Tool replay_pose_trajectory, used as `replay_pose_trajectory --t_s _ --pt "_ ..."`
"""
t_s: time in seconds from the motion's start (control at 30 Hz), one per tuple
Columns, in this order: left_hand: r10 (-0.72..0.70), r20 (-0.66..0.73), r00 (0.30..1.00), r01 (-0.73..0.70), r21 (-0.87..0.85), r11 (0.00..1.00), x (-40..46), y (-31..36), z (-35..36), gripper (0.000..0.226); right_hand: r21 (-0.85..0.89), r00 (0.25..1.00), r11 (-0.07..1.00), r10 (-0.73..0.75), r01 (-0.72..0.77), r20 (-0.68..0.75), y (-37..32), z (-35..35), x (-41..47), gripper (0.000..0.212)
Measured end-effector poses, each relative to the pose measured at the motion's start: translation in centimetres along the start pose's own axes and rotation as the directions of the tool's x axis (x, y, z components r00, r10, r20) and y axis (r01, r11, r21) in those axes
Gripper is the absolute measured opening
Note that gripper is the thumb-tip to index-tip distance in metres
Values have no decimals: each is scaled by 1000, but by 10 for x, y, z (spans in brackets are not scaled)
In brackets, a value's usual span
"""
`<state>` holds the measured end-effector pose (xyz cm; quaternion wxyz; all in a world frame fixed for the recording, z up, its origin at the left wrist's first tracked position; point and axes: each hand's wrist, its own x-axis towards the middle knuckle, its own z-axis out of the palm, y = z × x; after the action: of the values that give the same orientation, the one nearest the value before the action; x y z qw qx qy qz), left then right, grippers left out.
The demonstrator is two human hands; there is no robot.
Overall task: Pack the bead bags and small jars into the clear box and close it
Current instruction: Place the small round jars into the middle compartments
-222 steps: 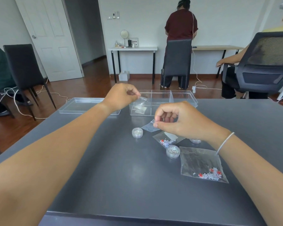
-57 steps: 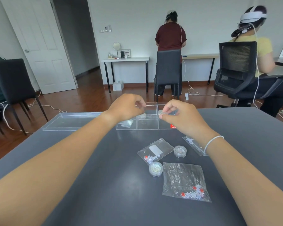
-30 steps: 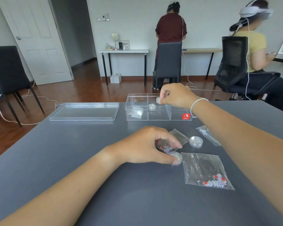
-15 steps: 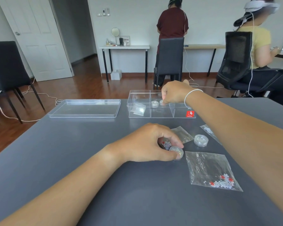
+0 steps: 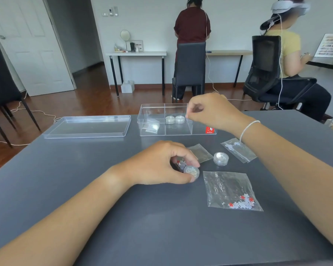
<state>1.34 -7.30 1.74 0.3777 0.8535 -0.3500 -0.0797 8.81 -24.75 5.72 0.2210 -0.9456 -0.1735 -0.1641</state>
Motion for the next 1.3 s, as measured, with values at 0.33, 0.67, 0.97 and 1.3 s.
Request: replay_pose_trajectory --t_s 0.33,0.67,0.97,1.3 --pt "4 -72 997 -4 0 1000 1 -3 -2 16 266 960 962 -21 -57 279 27 -23 -65 13" --pt "41 -256 966 -29 52 998 1 -7 -8 22 168 836 968 65 -184 545 39 -23 -69 24" --pt "99 -401 911 -74 77 994 5 -14 -13 20 227 870 962 22 -153 493 37 -20 -69 16" --pt "67 -537 841 3 128 992 32 -15 -41 15 334 958 940 -34 -66 285 32 -16 -68 16"
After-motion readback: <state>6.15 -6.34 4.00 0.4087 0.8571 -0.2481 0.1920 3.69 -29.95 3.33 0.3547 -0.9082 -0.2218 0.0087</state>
